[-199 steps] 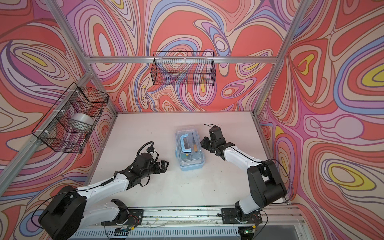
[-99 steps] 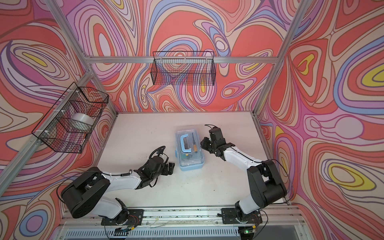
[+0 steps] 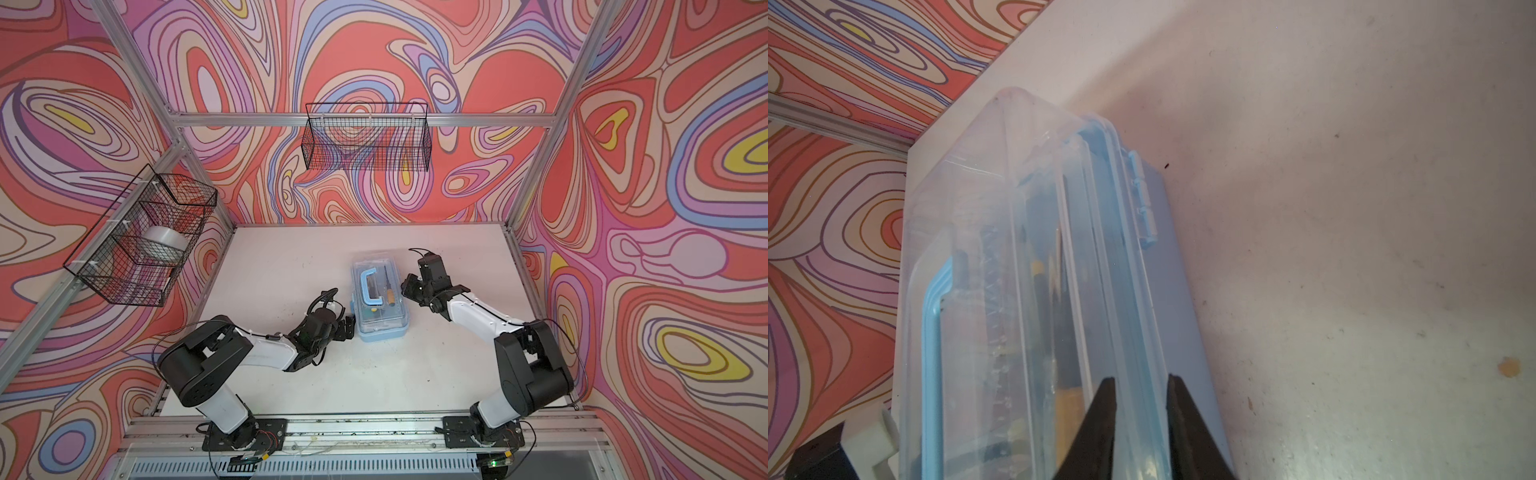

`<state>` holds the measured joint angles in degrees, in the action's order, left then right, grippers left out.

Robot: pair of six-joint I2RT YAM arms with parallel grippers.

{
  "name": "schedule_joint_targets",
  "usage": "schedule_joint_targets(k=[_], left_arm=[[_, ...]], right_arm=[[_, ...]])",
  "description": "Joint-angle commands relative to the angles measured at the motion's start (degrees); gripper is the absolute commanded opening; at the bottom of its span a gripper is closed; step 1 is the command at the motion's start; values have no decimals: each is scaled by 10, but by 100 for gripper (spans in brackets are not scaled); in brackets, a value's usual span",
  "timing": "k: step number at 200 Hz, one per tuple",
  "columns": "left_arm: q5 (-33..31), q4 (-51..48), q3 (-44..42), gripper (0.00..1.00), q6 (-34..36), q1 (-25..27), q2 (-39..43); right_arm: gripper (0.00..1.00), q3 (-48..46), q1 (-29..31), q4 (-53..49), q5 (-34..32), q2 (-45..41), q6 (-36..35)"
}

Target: Pack the tool kit

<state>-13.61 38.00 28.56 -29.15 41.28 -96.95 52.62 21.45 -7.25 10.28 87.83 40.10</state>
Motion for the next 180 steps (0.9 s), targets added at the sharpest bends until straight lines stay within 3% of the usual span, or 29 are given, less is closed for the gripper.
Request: schedule_joint_targets(k=[1,63,180], left_arm=[[-10,2,4,89,-13,4,-26],[-56,-23,49,87,-38,6,-70],[-105,-24,40,86,-15,0,-15]], right_arm=[[23,16,6,6,26,4,-6],[22,21,7,13,36,14,-8],[21,23,6,16,49,17,-10]])
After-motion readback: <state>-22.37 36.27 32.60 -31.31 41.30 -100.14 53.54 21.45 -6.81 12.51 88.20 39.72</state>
